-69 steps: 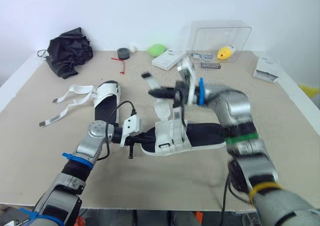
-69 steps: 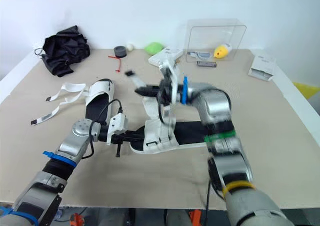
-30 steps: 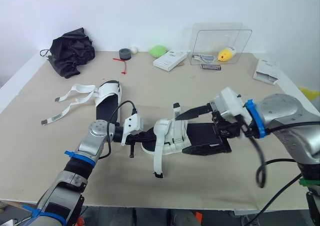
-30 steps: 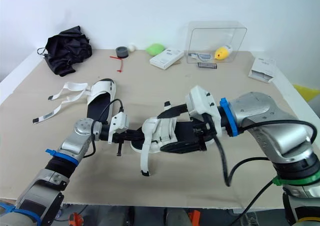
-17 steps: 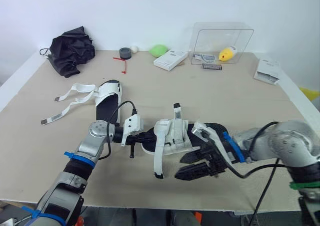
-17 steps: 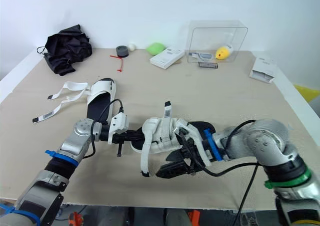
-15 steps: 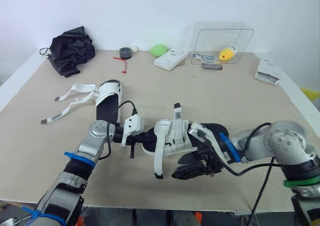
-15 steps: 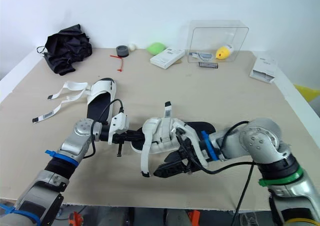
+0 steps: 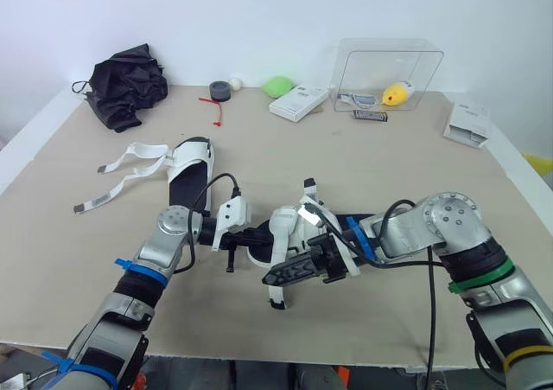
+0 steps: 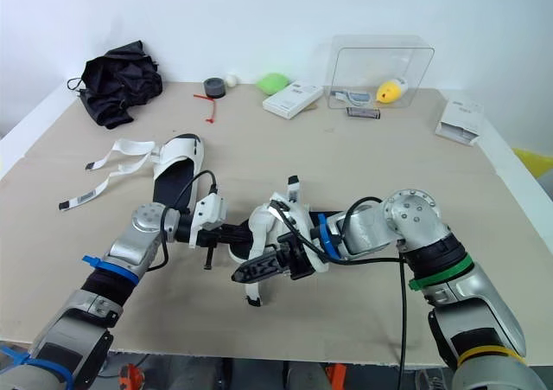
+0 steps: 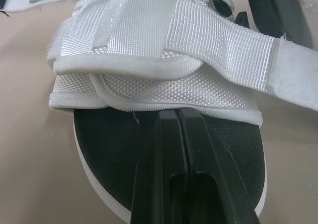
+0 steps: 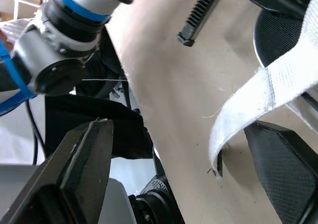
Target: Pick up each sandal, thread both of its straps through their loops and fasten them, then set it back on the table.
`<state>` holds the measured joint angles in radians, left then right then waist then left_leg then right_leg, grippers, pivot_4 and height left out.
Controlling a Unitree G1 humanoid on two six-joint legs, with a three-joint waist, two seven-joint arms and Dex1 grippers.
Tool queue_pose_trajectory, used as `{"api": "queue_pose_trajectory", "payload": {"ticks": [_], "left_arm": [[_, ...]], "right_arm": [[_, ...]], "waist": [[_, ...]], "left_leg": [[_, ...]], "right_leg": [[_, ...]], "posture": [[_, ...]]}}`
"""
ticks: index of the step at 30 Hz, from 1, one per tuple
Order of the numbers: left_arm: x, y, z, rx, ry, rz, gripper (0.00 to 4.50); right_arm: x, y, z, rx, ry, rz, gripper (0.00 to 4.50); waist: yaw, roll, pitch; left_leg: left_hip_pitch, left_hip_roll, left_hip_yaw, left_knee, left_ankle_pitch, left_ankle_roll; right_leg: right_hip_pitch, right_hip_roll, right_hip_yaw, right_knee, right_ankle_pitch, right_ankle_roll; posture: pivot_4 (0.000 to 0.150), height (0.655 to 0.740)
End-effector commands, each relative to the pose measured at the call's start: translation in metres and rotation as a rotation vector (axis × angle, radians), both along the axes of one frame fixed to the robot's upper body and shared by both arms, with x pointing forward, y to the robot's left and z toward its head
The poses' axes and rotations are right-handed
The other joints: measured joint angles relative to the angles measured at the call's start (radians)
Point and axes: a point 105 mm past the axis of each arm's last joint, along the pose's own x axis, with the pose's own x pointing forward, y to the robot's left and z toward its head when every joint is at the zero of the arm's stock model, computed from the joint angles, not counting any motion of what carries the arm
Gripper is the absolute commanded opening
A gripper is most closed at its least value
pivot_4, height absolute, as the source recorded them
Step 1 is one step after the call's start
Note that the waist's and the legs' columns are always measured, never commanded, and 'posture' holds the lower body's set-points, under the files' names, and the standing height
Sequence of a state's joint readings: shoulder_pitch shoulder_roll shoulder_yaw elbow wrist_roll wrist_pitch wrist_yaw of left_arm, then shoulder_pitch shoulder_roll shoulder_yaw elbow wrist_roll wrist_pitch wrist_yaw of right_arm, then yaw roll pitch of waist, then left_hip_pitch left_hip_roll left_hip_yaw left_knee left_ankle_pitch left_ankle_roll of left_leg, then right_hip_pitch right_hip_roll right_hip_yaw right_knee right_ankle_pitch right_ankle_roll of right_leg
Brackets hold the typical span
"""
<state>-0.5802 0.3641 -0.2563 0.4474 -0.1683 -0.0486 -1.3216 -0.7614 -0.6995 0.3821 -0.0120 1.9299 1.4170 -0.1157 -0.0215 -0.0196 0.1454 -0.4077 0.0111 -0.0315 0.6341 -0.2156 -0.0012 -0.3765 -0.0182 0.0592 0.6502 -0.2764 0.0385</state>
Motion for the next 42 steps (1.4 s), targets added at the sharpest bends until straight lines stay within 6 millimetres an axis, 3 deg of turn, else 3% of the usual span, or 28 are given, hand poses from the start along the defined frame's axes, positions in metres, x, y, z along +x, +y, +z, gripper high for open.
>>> {"api": "queue_pose_trajectory", "payload": {"ticks": [1, 2, 5, 8, 12, 15, 18, 24, 27, 32, 42], "left_arm": [[-0.018, 0.008, -0.054, 0.159, 0.163, -0.012, 0.0], [-0.018, 0.008, -0.054, 0.159, 0.162, -0.012, 0.0], [-0.016, 0.007, -0.053, 0.158, 0.158, -0.013, 0.0], [-0.015, 0.006, -0.052, 0.155, 0.156, -0.016, 0.0], [-0.015, 0.006, -0.052, 0.156, 0.156, -0.019, 0.0], [-0.015, 0.005, -0.052, 0.156, 0.157, -0.021, 0.0], [-0.014, 0.005, -0.052, 0.155, 0.157, -0.021, 0.0], [-0.014, 0.003, -0.052, 0.151, 0.156, -0.024, 0.0], [-0.014, 0.002, -0.052, 0.15, 0.157, -0.028, 0.0], [-0.012, 0.001, -0.051, 0.146, 0.153, -0.025, 0.0], [-0.014, 0.005, -0.053, 0.142, 0.156, -0.005, 0.0]], "right_arm": [[0.005, 0.004, 0.003, -0.009, -0.007, -0.021, 4.44], [0.006, 0.004, 0.0, -0.025, -0.003, -0.03, 4.44], [0.007, 0.006, -0.008, -0.062, 0.004, -0.044, 3.27], [0.007, 0.008, -0.009, -0.067, 0.0, -0.049, 1.69], [0.006, 0.007, -0.005, -0.044, -0.011, -0.048, 0.05], [0.003, 0.006, 0.006, -0.006, -0.033, -0.016, 0.05], [-0.005, 0.006, 0.035, 0.11, -0.08, 0.066, 0.05], [0.016, 0.0, 0.073, 0.184, -0.141, 0.025, 0.05], [0.032, -0.004, 0.07, 0.127, -0.137, -0.03, 0.05], [0.042, -0.008, 0.057, 0.047, -0.105, -0.039, 0.05], [0.066, -0.012, 0.068, 0.001, -0.131, -0.066, 0.05]], "waist": [[0.0, 0.0, 0.0], [0.0, 0.0, 0.0], [0.0, 0.0, 0.0], [0.0, 0.0, 0.0], [0.0, 0.0, 0.0], [0.001, 0.0, 0.0], [0.001, 0.001, 0.0], [0.002, 0.001, 0.0], [0.004, 0.001, 0.001], [0.007, 0.001, 0.0], [0.007, 0.003, 0.0]], "left_leg": [[0.0, 0.0, 0.0, 0.0, 0.0, 0.0], [0.0, 0.0, 0.0, 0.0, 0.0, 0.0], [0.0, 0.0, 0.0, 0.0, 0.0, 0.0], [0.0, 0.0, 0.0, 0.0, 0.0, 0.001], [0.0, 0.0, 0.0, 0.0, 0.0, 0.001], [-0.001, 0.0, -0.001, 0.0, 0.0, 0.001], [-0.001, 0.0, -0.001, 0.0, 0.0, 0.001], [-0.001, 0.0, -0.001, 0.0, 0.0, 0.001], [-0.002, 0.0, -0.001, 0.0, 0.0, 0.001], [-0.003, 0.0, 0.001, 0.0, 0.0, 0.001], [-0.006, 0.0, 0.002, 0.0, 0.001, 0.002]], "right_leg": [[0.0, 0.0, 0.0, 0.0, 0.0, 0.0], [0.0, 0.0, 0.0, 0.0, 0.0, 0.0], [0.0, -0.001, 0.0, 0.0, 0.0, 0.0], [0.0, -0.003, -0.001, 0.0, 0.0, 0.0], [0.0, -0.003, -0.001, -0.001, 0.0, -0.001], [0.0, -0.004, -0.002, -0.001, 0.0, -0.001], [0.0, -0.004, -0.002, -0.002, 0.0, 0.0], [0.0, -0.006, -0.003, -0.003, 0.0, -0.001], [0.0, -0.007, -0.003, -0.003, 0.002, -0.005], [0.0, -0.01, -0.004, -0.004, 0.002, -0.005], [-0.002, -0.012, -0.011, -0.004, 0.003, -0.005]], "posture": [[0.15, 0.74], [0.15, 0.74], [0.15, 0.74], [0.15, 0.74], [0.15, 0.74], [0.15, 0.74], [0.15, 0.74], [0.15, 0.74], [0.15, 0.74], [0.15, 0.74], [0.15, 0.74]]}}
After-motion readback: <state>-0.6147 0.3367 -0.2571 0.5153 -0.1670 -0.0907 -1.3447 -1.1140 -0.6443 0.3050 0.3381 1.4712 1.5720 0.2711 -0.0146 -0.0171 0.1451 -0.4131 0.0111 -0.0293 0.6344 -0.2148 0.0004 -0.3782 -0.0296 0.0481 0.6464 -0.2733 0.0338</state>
